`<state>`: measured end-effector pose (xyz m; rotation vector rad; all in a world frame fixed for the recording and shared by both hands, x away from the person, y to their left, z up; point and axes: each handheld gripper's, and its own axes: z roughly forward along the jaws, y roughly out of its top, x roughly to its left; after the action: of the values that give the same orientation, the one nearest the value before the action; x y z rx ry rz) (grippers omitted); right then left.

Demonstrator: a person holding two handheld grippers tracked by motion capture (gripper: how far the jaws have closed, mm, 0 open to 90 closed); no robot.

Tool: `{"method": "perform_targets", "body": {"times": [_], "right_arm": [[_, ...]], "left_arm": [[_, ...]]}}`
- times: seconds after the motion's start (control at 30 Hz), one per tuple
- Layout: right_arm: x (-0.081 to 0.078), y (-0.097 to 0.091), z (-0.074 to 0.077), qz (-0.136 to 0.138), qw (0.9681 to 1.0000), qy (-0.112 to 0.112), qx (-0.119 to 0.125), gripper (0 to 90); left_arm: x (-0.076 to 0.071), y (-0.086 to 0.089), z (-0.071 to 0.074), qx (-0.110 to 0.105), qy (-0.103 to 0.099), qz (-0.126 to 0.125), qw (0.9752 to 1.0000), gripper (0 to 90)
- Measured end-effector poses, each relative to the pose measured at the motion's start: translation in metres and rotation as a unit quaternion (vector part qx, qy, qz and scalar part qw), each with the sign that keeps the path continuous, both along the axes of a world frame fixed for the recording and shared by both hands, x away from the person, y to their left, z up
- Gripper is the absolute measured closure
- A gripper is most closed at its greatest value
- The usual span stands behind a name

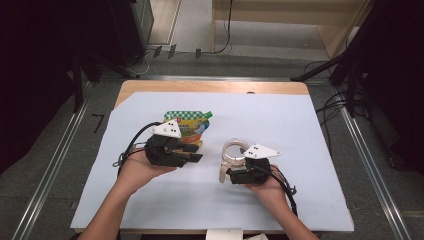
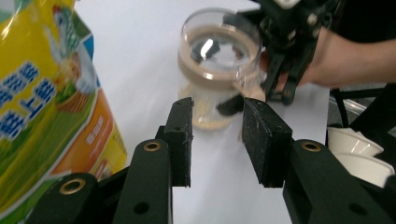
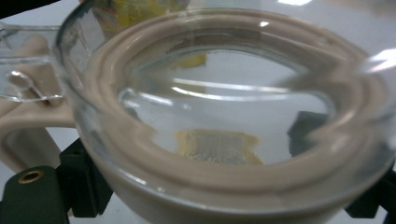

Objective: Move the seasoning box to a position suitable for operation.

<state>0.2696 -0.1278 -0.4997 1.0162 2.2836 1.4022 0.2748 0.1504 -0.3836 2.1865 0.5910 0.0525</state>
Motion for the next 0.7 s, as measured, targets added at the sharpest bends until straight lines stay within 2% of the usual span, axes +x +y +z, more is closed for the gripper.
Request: {"method": "perform_targets", "body": {"times": [0.1, 0.13, 0.17, 0.3, 0.37, 0.5, 0.7], "right_arm": [[-0.002, 0.003, -0.003, 0.003, 1.0000, 0.000, -0.004, 12.1], [-0.002, 0.005, -0.006, 0.009, 0.9999, 0.000, -0.013, 12.1], [-0.005, 0.007, -0.007, 0.009, 0.9998, -0.013, -0.015, 12.1], [-0.008, 0.006, -0.009, 0.006, 0.9998, -0.015, -0.014, 12.1], [-0.009, 0.006, -0.011, 0.010, 0.9994, -0.026, -0.021, 11.8], [-0.009, 0.006, -0.010, 0.011, 0.9995, -0.020, -0.023, 11.4], [-0.011, -0.001, -0.004, 0.020, 0.9994, 0.007, -0.029, 11.1]], "left_arm": [[0.000, -0.003, 0.000, -0.007, -0.005, -0.003, 1.0000, 64.7], [0.001, -0.005, -0.001, -0.007, -0.001, -0.003, 1.0000, 64.7], [0.002, -0.006, -0.003, -0.008, 0.005, -0.004, 0.9999, 64.2], [0.004, -0.009, -0.007, -0.008, 0.027, -0.002, 0.9996, 62.6], [0.004, -0.011, -0.008, -0.008, 0.031, -0.003, 0.9995, 63.6], [0.004, -0.012, -0.010, -0.007, 0.032, -0.007, 0.9995, 64.5], [0.004, -0.012, -0.014, 0.000, 0.038, -0.008, 0.9992, 65.9]]}}
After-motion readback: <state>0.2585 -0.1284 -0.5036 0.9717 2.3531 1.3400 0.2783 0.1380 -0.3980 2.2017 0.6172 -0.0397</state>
